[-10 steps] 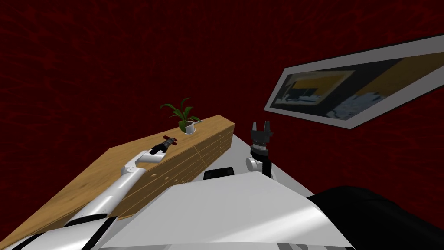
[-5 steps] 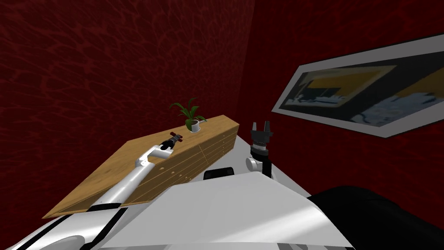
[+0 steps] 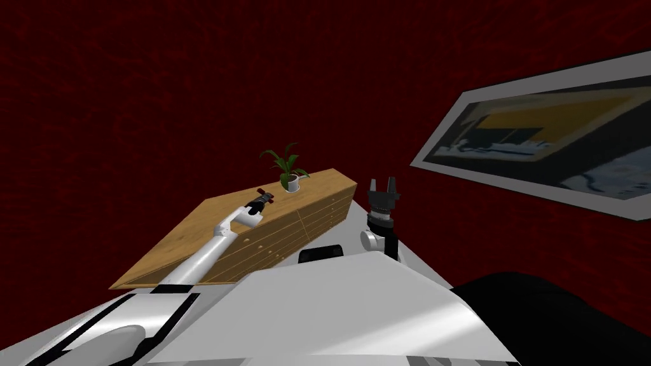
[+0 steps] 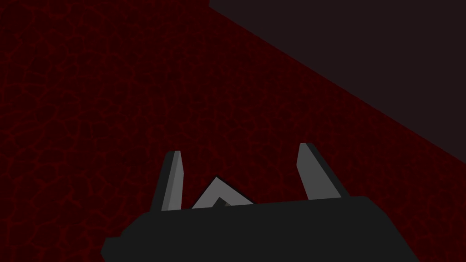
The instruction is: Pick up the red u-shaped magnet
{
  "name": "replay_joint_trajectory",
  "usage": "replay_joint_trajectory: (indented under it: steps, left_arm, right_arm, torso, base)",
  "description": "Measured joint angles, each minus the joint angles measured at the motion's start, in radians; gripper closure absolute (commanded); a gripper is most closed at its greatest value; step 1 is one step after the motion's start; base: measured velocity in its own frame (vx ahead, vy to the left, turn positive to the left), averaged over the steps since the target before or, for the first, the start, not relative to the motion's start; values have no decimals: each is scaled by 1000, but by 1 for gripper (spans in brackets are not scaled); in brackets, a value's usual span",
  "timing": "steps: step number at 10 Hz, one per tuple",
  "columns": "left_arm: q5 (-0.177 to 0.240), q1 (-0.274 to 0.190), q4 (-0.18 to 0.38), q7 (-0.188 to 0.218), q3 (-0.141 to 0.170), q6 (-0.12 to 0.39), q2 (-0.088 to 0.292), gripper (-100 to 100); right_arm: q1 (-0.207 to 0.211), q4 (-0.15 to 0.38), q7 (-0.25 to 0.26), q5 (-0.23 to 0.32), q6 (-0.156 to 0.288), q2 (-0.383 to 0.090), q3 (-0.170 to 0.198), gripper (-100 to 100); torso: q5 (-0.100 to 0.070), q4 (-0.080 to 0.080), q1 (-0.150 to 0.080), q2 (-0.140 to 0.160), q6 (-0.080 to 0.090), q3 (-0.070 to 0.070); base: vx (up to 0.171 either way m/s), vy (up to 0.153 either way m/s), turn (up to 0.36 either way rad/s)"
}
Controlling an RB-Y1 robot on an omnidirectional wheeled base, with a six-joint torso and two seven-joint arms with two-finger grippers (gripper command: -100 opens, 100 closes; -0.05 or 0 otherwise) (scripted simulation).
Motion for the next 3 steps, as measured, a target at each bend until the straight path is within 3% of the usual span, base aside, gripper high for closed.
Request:
replay_joint_trajectory:
  steps: [2,3]
  left_arm:
    - [-57,0,-6,50,-9,3,3,100]
    - [-61,-1,-6,53,-9,3,3,0]
  right_arm:
    - [0,0,0,0,0,0,0,0]
    - [0,0,0,0,0,0,0,0]
  torso:
    - [0,0,-2,1,1,1]
    - [0,0,-2,1,1,1]
  base:
    - [-1,2,-9]
    - [0,0,0]
